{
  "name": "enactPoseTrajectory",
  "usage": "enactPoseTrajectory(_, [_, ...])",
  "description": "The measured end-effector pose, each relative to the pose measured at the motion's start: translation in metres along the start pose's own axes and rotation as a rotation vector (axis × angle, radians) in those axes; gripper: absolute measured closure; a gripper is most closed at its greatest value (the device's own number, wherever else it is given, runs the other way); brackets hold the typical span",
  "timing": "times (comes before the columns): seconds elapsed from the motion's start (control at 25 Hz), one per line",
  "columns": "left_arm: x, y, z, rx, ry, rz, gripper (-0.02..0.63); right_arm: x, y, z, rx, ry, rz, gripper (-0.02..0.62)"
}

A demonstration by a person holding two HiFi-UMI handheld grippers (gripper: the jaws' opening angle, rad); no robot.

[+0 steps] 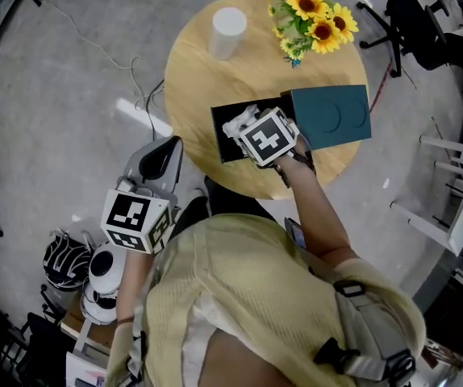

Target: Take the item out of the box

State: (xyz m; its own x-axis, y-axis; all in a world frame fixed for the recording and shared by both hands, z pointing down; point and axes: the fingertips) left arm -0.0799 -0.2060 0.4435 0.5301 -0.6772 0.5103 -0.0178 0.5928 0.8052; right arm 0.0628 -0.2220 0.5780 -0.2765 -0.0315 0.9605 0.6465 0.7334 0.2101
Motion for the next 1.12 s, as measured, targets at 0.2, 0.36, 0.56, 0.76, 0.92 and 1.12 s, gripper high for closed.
enactPoseTrajectory(0.2, [0.002,-0.001,-0.001,0.001,-0.001,0.003,0.606,-0.005,0.003,-0.005,0.003,0.001,-0.006,0.439])
enactPoseTrajectory(0.36, [0.005,-0.004,-0.002,0.006,-0.008,0.007,0.606,-0.008,0.000,-0.004,-0.029,-0.020,-0.043,0.456])
enactPoseTrajectory(0.56, [0.013,-0.007,-0.005,0.008,-0.017,0.001,0.606,-0.009,-0.001,0.004,-0.088,-0.069,-0.075,0.477])
enactPoseTrajectory(0.76, [0.018,-0.013,-0.006,-0.017,-0.013,-0.024,0.606,-0.019,-0.005,0.015,-0.124,-0.081,-0.120,0.489])
enactPoseTrajectory(0.92, [0.014,-0.016,-0.003,-0.039,0.001,-0.051,0.607,-0.030,-0.012,0.016,-0.136,-0.054,-0.170,0.492])
enactPoseTrajectory(1.12, [0.004,-0.021,-0.001,-0.125,0.059,-0.095,0.607,-0.050,-0.015,0.020,-0.106,-0.007,-0.231,0.492])
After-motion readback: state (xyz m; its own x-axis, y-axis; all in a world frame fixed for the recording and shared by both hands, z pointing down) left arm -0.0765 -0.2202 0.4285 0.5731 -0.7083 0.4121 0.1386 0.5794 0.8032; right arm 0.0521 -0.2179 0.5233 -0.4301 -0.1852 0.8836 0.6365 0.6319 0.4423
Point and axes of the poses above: the fingertips, and each gripper's own axes: x forward along the fingers, z to its left, y out of its underside, and after that the axes turned 4 degrees about -y, right-handed
